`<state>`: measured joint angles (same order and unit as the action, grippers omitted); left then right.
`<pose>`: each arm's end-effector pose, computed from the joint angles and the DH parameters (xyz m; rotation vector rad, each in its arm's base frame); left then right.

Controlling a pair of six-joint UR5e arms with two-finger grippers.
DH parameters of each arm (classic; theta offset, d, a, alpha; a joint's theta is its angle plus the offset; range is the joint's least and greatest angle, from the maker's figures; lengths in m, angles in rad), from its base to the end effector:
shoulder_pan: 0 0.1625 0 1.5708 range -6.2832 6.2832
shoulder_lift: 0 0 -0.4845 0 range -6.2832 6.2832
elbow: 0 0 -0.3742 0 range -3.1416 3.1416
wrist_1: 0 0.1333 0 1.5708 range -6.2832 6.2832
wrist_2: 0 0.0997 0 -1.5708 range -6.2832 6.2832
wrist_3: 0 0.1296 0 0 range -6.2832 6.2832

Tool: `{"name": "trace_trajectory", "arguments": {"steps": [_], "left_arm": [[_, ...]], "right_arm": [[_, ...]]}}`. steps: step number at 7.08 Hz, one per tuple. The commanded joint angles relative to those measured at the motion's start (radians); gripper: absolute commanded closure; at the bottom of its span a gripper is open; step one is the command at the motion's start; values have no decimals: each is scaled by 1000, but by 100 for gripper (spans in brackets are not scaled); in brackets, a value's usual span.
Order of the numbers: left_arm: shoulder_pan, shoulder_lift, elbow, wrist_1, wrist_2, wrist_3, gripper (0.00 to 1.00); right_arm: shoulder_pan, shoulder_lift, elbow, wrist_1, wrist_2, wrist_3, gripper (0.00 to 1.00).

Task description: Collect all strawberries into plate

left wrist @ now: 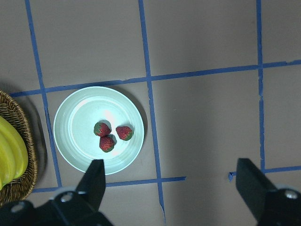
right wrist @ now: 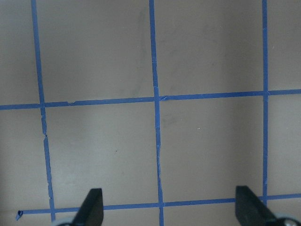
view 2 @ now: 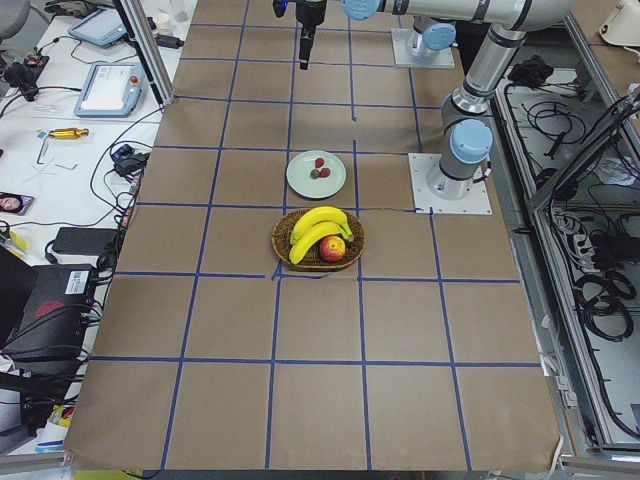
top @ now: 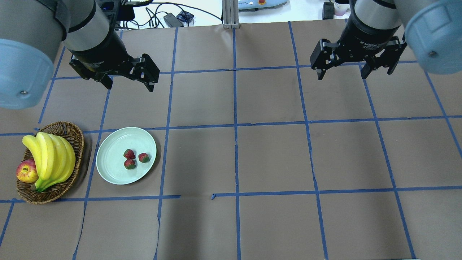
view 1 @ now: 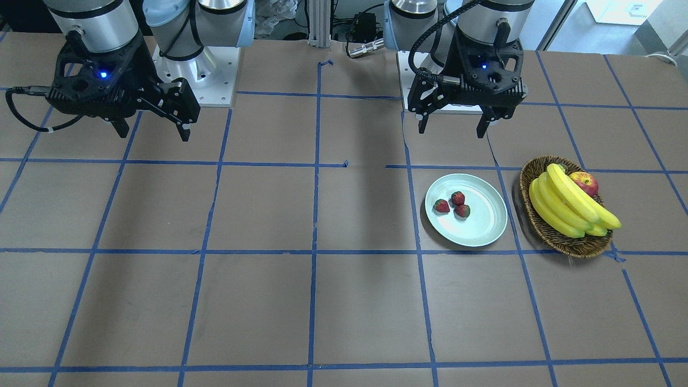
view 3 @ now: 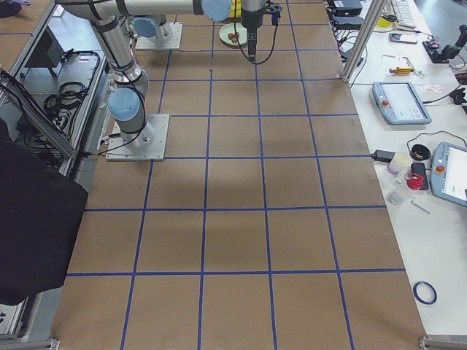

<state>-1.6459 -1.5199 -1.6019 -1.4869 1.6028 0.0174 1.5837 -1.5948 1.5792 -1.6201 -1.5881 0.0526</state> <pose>-0.1635 -0.4511 0.5353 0.1411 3.1052 -0.1627 0.1371 -0.4687 0.5299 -0.0629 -3.1241 0.1023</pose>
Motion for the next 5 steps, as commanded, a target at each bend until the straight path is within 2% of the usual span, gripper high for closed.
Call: {"name": "trace_trajectory", "arguments": {"steps": [1, 5], "left_arm": [[1, 1, 16, -4, 8, 3, 0], [6, 1, 25, -19, 8, 12, 0]], "right_arm": [[1, -1, 2, -3, 7, 0, 0], [1, -1, 2, -3, 7, 0, 0]]}}
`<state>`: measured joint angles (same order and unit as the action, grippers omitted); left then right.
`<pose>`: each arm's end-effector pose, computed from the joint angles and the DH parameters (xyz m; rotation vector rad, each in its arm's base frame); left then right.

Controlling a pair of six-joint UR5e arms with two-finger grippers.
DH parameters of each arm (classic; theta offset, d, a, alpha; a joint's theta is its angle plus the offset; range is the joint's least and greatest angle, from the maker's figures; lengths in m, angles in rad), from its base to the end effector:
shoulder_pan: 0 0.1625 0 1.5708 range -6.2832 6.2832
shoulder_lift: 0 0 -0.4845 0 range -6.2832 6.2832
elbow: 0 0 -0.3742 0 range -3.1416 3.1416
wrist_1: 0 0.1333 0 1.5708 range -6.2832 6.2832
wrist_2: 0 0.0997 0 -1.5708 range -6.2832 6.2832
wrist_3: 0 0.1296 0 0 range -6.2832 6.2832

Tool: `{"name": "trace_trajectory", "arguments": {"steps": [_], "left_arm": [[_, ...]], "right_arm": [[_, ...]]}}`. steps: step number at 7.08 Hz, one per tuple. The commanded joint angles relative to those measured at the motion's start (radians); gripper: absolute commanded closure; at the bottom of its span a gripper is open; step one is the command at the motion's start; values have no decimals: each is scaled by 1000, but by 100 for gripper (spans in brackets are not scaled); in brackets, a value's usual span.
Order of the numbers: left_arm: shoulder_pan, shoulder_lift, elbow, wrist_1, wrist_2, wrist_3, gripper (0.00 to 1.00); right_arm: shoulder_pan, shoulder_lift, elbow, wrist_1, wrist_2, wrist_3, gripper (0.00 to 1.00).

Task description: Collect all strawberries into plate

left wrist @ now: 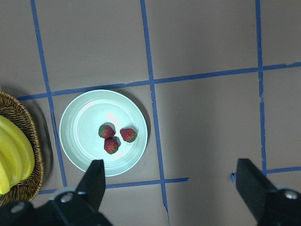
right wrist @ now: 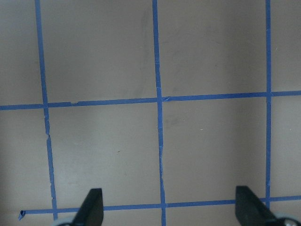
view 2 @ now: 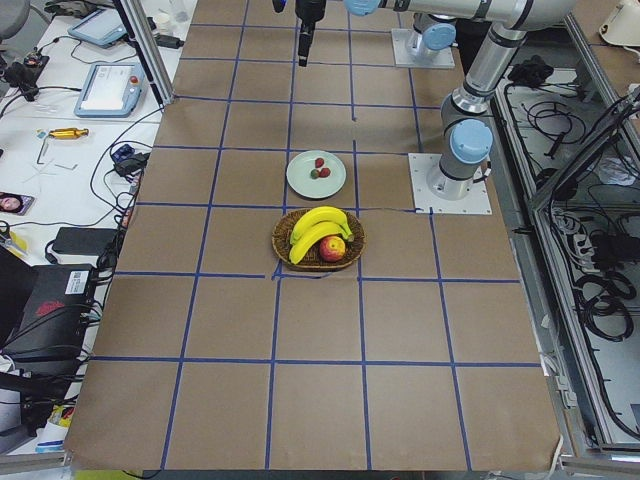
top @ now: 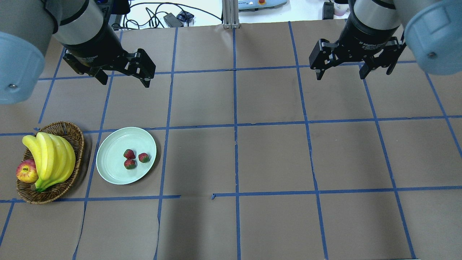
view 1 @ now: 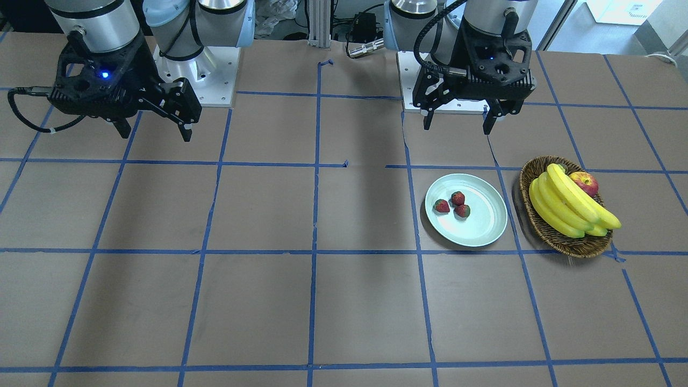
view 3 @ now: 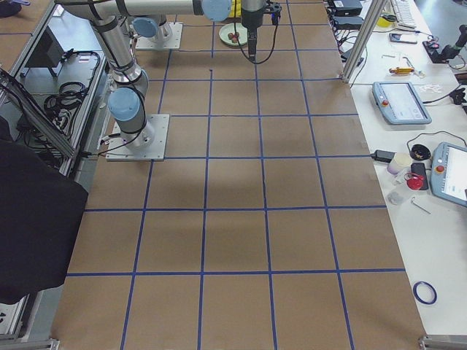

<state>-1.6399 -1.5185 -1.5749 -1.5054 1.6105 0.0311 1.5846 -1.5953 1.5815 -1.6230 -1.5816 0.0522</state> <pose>-0.1598 -0.4522 0.5470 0.1517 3.0953 -0.1773 0.1384 -0.4685 0.5293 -0.0607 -3.1307 0.1039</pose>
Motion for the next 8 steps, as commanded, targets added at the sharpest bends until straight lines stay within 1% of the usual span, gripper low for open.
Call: {"name": "trace_trajectory", "arguments": {"steps": [1, 3, 4, 8], "left_arm": [[0, 0, -8, 1, 0, -2, 0], [0, -6, -16, 1, 6, -5, 0], [0, -17, -40, 11, 3, -10, 0], [0, -14, -37, 16, -4, -13, 0]], "right_arm": [[0, 0, 0, 0, 0, 0, 0], [0, -2, 0, 0, -1, 0, 0], [0, -2, 0, 0, 0, 0, 0], [0, -2, 2, 0, 0, 0, 0]]}}
